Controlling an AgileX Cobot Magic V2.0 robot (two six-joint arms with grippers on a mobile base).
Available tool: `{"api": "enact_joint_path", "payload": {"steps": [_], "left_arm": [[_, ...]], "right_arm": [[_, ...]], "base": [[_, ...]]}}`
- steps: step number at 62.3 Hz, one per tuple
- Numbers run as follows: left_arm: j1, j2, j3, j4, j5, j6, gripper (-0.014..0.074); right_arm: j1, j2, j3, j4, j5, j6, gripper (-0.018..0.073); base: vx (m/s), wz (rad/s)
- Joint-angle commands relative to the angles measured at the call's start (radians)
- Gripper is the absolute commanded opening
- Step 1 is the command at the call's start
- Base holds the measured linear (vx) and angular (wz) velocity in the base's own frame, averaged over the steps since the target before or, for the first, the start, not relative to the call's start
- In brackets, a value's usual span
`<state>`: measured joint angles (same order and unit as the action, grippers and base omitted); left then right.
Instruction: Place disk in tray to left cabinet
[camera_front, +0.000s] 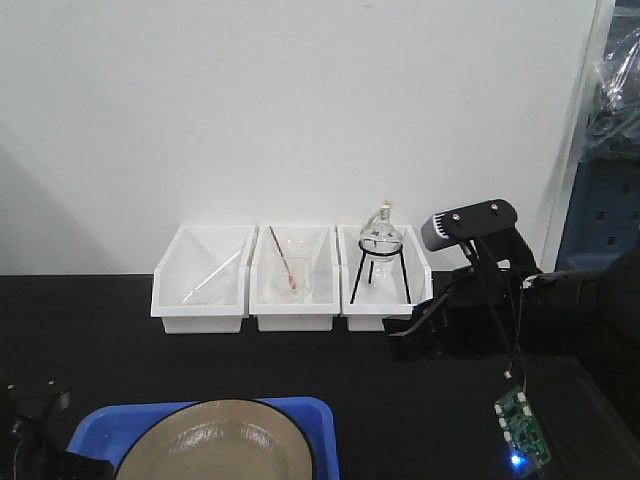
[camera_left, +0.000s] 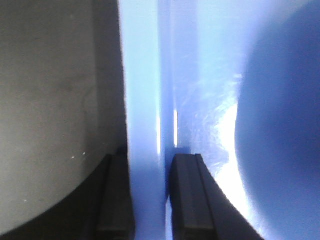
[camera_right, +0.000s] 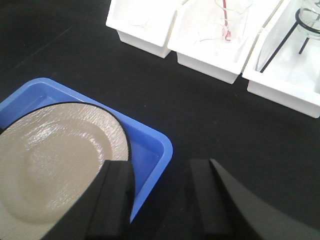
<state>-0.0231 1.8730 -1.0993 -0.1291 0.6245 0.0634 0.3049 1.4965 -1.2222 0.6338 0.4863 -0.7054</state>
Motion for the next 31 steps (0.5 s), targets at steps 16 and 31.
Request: {"api": "enact_joint_path", "payload": {"steps": [16, 31], "left_arm": [[-0.004, -0.038, -0.019, 0.013, 0.012, 0.0, -0.0008], [-0.004, -0.038, -0.019, 0.012, 0.026, 0.0, -0.0006]], "right_arm": [[-0.005, -0.027, -0.03, 0.084, -0.061, 0.087, 0.0312], [-0.003, 0.163, -0.081, -0.106, 0.154, 0.353, 0.0312]], "base": [[0.0, 0.0], [0.0, 0.0]]}}
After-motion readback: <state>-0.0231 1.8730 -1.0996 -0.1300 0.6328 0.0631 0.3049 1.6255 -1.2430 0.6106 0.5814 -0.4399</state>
